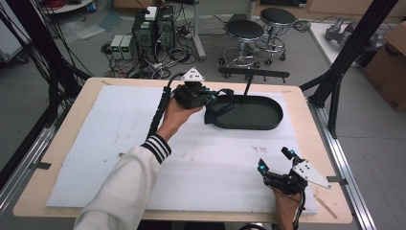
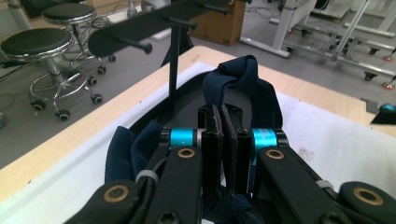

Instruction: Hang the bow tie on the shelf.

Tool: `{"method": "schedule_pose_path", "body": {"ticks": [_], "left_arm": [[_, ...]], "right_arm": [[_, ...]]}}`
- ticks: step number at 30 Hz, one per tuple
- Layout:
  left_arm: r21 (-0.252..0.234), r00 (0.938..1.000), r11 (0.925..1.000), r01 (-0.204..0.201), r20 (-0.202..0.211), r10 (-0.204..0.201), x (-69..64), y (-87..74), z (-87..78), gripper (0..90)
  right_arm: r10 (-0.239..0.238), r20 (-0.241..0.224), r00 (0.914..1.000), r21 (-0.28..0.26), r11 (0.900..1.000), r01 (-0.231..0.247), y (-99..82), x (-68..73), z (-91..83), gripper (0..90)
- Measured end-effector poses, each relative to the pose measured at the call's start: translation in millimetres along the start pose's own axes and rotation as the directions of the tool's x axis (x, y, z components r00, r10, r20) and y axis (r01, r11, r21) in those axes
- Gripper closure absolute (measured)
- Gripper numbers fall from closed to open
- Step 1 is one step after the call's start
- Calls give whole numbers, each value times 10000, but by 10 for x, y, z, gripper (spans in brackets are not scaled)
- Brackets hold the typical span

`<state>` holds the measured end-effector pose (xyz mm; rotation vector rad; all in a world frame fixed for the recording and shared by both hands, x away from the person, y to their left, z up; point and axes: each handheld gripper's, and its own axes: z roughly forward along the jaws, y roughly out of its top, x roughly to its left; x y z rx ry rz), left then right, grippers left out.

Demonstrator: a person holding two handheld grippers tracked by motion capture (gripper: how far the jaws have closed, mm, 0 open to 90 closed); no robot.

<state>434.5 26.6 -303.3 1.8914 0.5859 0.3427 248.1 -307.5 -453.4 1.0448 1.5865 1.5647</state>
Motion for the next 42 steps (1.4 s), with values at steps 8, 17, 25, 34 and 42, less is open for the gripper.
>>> {"method": "schedule_pose_path", "body": {"ticks": [8,17,25,34,42], "left_arm": [[-399,9998,9991,146,-90,-149,117,73,106,862],[-498,9999,9987,87,-97,-92,183,121,180,862],[-773,9992,9970,73,-379,-103,278,172,170,864],[-992,9969,9949,-209,-772,132,287,252,291,865],[-1036,9941,9943,-248,-1075,136,289,271,389,866]], "right_arm": [[43,118,9999,28,10000,-44,2,-2,5,12],[-3,174,9998,62,10000,2,4,0,9,12],[51,165,9999,57,10000,-52,3,0,8,12],[13,173,9998,63,10000,-14,2,5,7,12],[9,151,9999,28,10000,-9,3,-2,6,12]]}}
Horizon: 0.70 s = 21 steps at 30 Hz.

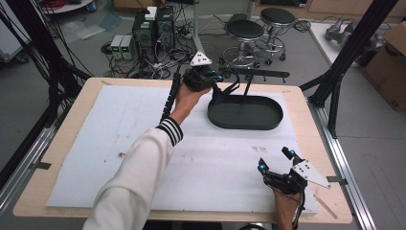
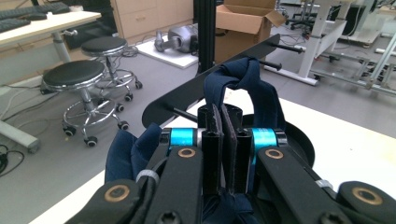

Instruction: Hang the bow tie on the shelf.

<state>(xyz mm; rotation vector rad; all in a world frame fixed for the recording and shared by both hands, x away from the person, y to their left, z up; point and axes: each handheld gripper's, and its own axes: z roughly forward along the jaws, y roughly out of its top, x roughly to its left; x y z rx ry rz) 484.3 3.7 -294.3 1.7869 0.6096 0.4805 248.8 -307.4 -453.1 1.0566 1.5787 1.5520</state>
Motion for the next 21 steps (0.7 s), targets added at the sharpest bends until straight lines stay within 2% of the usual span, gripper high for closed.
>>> {"method": "schedule_pose_path", "body": {"ticks": [11,21], "left_arm": [[47,9985,9998,170,-516,-167,61,-63,95,866],[212,9972,9996,174,-735,-158,77,-118,163,866]], "right_arm": [[52,2,10000,20,10000,-52,-1,-1,-3,12],[118,-52,9999,14,9999,-118,-1,-4,-4,12]]}}
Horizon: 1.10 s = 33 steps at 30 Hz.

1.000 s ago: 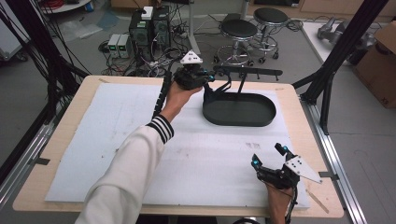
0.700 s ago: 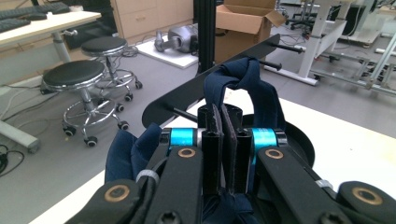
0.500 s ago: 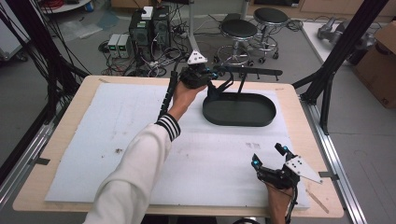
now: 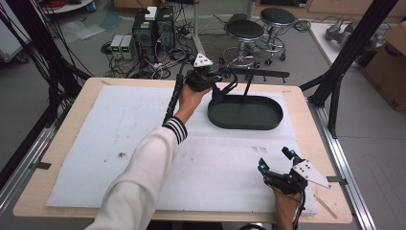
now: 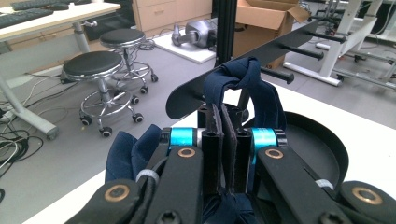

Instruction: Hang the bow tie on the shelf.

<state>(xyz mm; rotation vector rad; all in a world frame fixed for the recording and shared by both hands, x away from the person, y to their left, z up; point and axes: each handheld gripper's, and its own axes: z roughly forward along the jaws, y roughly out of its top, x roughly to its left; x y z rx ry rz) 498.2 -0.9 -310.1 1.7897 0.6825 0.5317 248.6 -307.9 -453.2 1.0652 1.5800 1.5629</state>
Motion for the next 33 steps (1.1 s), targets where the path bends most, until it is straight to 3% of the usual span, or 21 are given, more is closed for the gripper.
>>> {"method": "schedule_pose_path", "body": {"ticks": [9,29,33], "left_arm": [[99,9996,9999,-88,-249,90,57,-28,-3,865],[212,9996,9997,-80,-269,85,87,-80,5,854],[306,9996,9995,-80,-274,89,82,-98,24,778]], "right_arm": [[-12,-19,10000,-41,10000,12,0,-3,-3,12],[44,-37,10000,-63,10000,-45,-1,-8,-7,12],[21,-23,10000,-66,10000,-21,-2,-6,-7,12]]}}
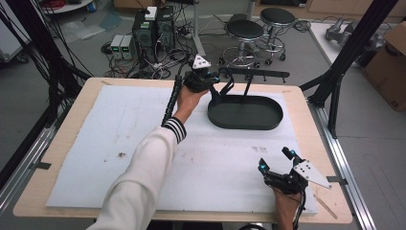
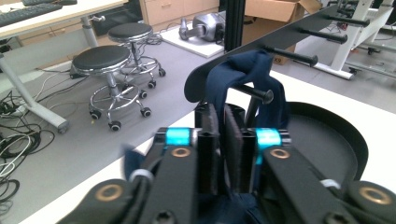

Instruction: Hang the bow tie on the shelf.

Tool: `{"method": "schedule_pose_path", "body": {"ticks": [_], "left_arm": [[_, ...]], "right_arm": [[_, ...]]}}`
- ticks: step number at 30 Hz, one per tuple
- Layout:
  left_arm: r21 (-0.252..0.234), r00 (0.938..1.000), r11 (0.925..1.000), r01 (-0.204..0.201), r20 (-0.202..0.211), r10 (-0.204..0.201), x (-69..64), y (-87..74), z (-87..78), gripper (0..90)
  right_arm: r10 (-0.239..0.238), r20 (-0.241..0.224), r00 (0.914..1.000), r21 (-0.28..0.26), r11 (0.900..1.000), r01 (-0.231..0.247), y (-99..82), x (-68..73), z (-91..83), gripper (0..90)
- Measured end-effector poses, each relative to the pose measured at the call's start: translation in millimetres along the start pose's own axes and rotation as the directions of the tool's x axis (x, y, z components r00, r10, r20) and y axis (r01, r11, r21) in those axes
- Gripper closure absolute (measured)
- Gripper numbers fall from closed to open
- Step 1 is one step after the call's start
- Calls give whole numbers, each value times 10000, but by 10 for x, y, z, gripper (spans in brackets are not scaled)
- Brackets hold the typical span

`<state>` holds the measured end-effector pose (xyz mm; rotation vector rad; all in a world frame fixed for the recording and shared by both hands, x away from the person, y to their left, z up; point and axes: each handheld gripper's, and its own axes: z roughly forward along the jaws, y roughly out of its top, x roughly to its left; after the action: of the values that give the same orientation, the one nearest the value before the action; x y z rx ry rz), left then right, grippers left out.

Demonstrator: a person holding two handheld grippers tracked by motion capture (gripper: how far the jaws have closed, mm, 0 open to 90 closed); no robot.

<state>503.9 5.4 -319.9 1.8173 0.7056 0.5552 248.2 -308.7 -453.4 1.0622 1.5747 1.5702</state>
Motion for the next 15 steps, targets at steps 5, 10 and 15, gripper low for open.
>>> {"method": "schedule_pose_path", "body": {"ticks": [5,10,15], "left_arm": [[-38,10000,10000,68,-8,-68,1,-12,-7,781],[-157,9999,9998,117,-103,-118,19,-16,-52,703],[-208,9993,9992,344,144,-341,42,3,-148,432]], "right_arm": [[-19,-22,10000,-22,10000,19,1,-7,0,12],[34,-18,10000,6,10000,-34,0,-3,-2,12],[50,-79,10000,-68,10000,-50,-2,-5,-7,12]]}}
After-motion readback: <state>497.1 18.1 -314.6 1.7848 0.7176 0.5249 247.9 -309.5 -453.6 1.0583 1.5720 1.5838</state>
